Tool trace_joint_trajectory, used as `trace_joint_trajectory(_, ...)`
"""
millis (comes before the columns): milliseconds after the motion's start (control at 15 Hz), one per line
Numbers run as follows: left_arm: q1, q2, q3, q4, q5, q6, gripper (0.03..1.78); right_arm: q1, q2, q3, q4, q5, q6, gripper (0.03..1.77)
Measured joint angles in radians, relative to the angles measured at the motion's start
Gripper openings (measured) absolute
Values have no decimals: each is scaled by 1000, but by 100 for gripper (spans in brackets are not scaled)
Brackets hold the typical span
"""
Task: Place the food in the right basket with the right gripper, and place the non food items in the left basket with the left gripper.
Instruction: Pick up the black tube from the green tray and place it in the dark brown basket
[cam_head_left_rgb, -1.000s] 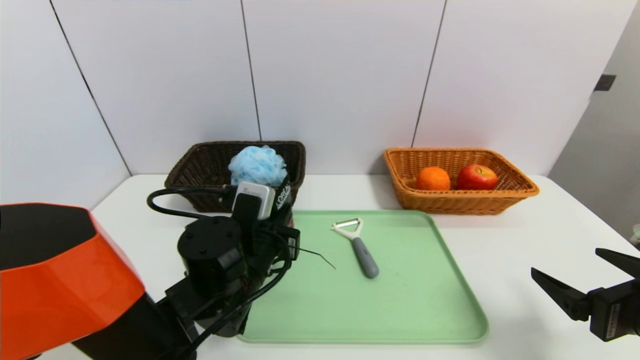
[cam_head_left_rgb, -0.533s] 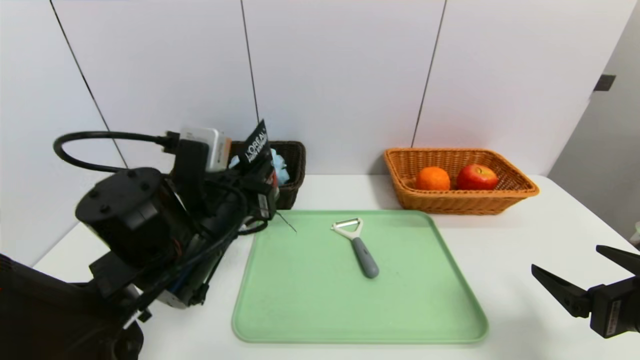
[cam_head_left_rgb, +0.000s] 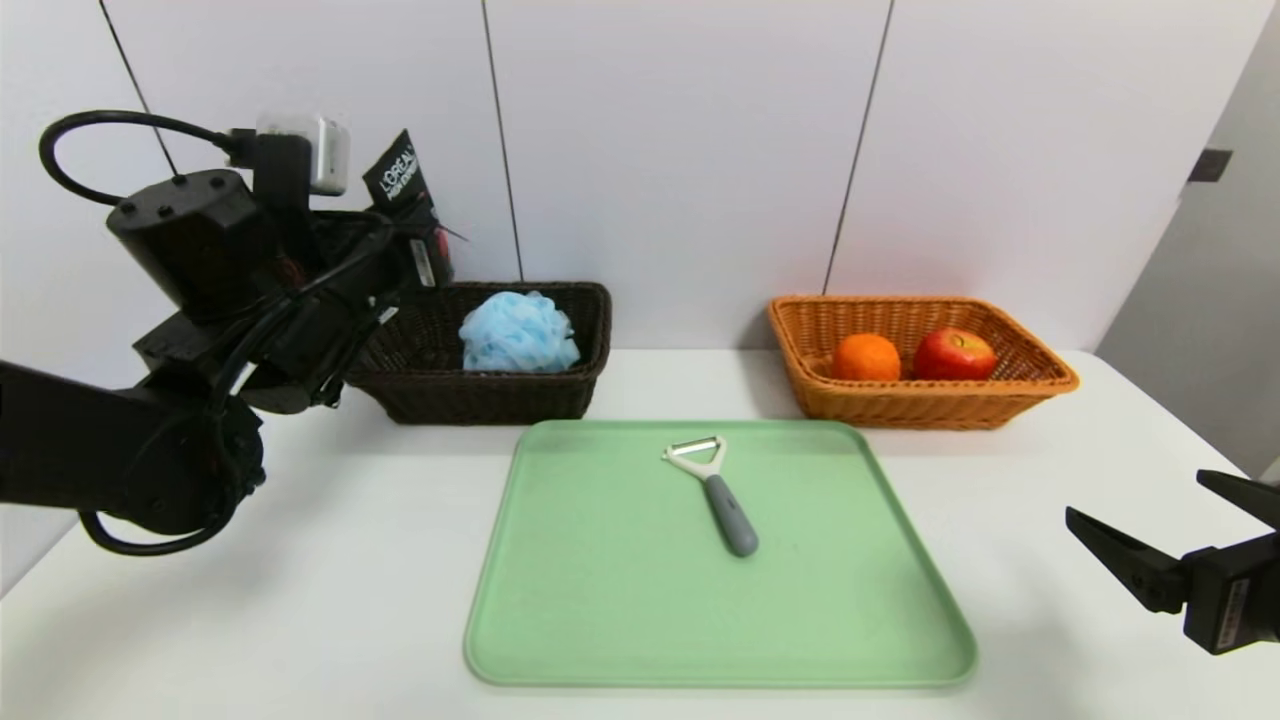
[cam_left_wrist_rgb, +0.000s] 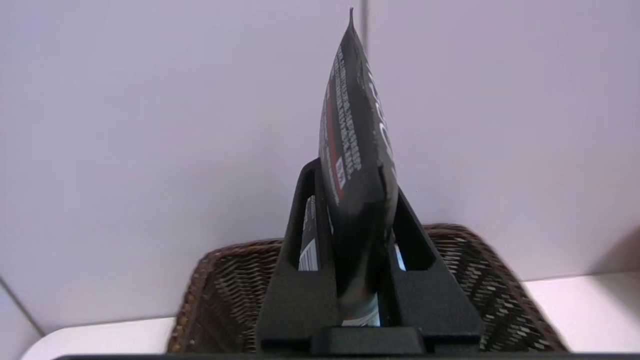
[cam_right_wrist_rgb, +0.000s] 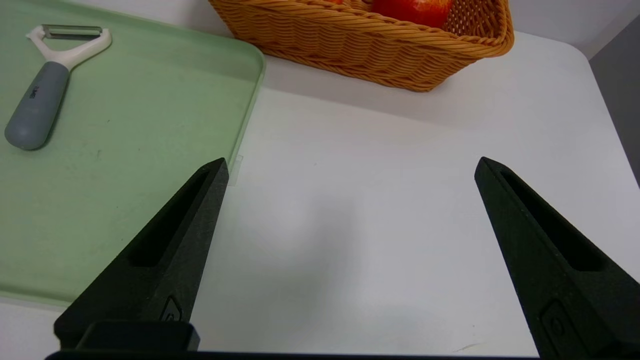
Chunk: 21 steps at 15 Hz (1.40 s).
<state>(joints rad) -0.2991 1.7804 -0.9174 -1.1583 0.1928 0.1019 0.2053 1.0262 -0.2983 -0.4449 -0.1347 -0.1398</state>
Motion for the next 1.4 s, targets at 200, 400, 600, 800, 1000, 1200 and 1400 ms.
trace_joint_trajectory(200,57,84,-57,58,-2,2,26,0,-2,0,-1,0,0,170)
trace_joint_trajectory(400,76,170,-69,57,-1,0,26,-1,-4,0,-5,-1,1,170)
trace_joint_trajectory(600,81,226,-80,56,3,-1,26,-2,-7,1,-5,-1,1,170)
trace_joint_trajectory(800,101,250,-79,59,6,-1,26,-2,-15,4,-3,-1,1,170)
trace_joint_trajectory(1000,119,259,-74,43,11,-4,49,-2,-19,5,-3,-1,1,170)
trace_joint_trajectory(1200,133,260,-75,-4,6,-1,89,-2,-21,7,-2,-1,0,170)
trace_joint_trajectory(1400,137,256,-74,-4,4,0,115,-2,-21,9,-1,-1,1,170)
